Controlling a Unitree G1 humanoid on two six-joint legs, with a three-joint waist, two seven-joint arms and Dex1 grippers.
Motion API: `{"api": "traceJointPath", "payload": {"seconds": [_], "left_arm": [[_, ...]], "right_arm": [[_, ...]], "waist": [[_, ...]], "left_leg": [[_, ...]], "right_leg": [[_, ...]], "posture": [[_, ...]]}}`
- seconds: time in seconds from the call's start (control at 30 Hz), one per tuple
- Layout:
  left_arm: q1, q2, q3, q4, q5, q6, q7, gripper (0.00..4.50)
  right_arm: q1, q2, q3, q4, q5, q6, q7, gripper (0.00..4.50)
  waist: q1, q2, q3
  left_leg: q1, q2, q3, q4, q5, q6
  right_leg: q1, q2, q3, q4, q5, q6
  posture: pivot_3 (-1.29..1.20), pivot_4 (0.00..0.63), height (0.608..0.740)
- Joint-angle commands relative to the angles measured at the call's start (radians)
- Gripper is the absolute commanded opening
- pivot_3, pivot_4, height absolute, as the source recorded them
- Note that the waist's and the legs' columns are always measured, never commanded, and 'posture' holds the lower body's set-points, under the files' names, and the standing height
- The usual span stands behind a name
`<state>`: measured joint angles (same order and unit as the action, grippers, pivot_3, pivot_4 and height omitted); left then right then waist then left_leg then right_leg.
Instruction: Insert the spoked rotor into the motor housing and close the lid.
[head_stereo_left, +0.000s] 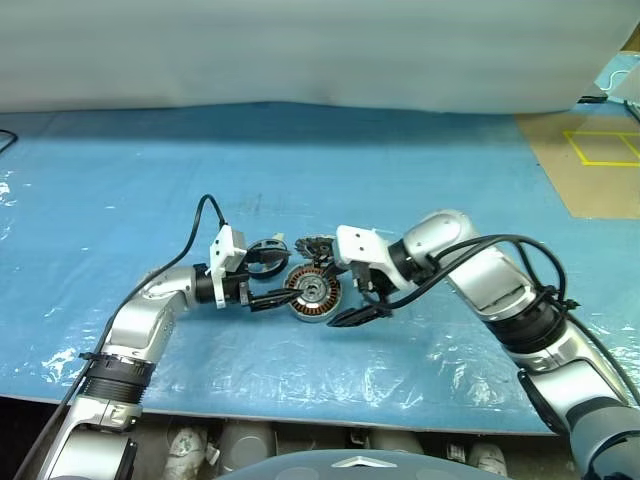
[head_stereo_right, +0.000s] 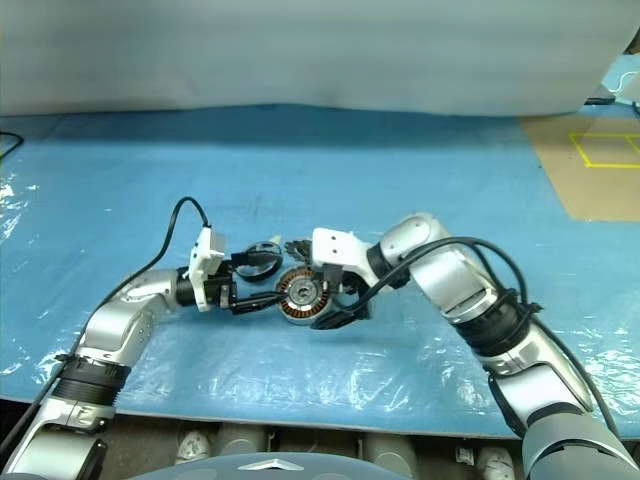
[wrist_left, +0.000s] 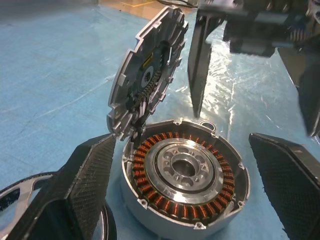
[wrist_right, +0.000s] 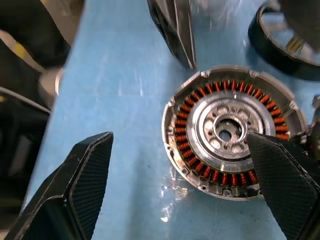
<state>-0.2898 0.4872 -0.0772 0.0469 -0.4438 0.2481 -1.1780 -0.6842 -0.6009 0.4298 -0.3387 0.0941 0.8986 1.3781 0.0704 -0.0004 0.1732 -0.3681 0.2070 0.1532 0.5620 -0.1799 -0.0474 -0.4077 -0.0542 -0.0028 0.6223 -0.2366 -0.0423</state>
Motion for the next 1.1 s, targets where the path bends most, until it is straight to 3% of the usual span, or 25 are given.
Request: {"api": "traceJointPath", "payload": {"seconds": [0.03, 0.13, 0.23, 0.3, 0.43, 0.57, 1.1], "left_arm": [[-0.014, 0.007, 0.009, -0.013, -0.007, -0.012, -0.013, 4.50], [0.008, 0.015, 0.014, -0.043, -0.009, -0.019, -0.014, 4.50], [0.042, 0.035, 0.001, -0.072, 0.003, -0.030, -0.030, 4.50], [0.085, 0.056, -0.028, -0.102, 0.024, -0.059, -0.057, 4.50], [0.126, 0.050, -0.043, -0.138, 0.026, -0.096, -0.069, 4.50], [0.137, 0.058, -0.050, -0.168, -0.010, -0.071, -0.097, 4.50], [0.090, 0.074, -0.035, -0.242, -0.029, 0.000, -0.038, 4.50]], "right_arm": [[0.035, -0.057, -0.115, -0.124, 0.111, 0.068, -0.019, 4.44], [0.186, -0.177, -0.149, -0.172, 0.058, -0.026, -0.101, 4.44], [0.314, -0.223, -0.206, -0.177, 0.021, -0.148, -0.203, 4.44], [0.424, -0.183, -0.301, -0.215, 0.065, -0.154, -0.277, 4.44], [0.531, -0.097, -0.341, -0.226, 0.036, -0.183, -0.449, 4.44], [0.586, -0.050, -0.373, -0.260, 0.118, -0.161, -0.484, 4.44], [0.732, 0.082, -0.294, -0.129, 0.120, -0.235, -0.670, 4.44]], "waist": [[0.002, 0.000, 0.000], [0.011, 0.000, 0.000], [0.016, 0.000, 0.000], [0.010, 0.000, 0.000], [0.005, 0.000, 0.000], [0.004, 0.000, 0.000], [-0.001, 0.000, 0.000]], "left_leg": [[0.000, 0.000, 0.000, 0.000, 0.000, 0.000], [0.000, 0.000, 0.000, 0.000, 0.000, 0.000], [-0.001, 0.000, 0.000, -0.001, 0.000, 0.000], [-0.001, -0.001, 0.001, -0.001, 0.000, 0.000], [0.001, 0.000, 0.001, -0.002, 0.000, 0.000], [0.001, 0.000, 0.001, -0.001, 0.000, 0.000], [0.000, -0.001, 0.000, -0.002, 0.000, 0.000]], "right_leg": [[0.000, 0.000, 0.000, 0.000, 0.000, 0.000], [0.001, 0.000, 0.000, -0.002, 0.000, 0.000], [0.001, -0.001, 0.000, -0.005, 0.000, 0.000], [0.000, 0.000, 0.001, -0.004, 0.000, 0.001], [0.000, 0.000, 0.001, -0.004, 0.000, 0.001], [0.001, -0.001, 0.001, -0.003, 0.000, 0.001], [0.001, -0.001, 0.000, -0.004, 0.000, 0.001]], "posture": [[0.00, 0.150, 0.740], [0.00, 0.150, 0.740], [0.00, 0.150, 0.740], [0.00, 0.150, 0.740], [0.00, 0.150, 0.740], [0.00, 0.150, 0.740], [0.00, 0.150, 0.740]]}}
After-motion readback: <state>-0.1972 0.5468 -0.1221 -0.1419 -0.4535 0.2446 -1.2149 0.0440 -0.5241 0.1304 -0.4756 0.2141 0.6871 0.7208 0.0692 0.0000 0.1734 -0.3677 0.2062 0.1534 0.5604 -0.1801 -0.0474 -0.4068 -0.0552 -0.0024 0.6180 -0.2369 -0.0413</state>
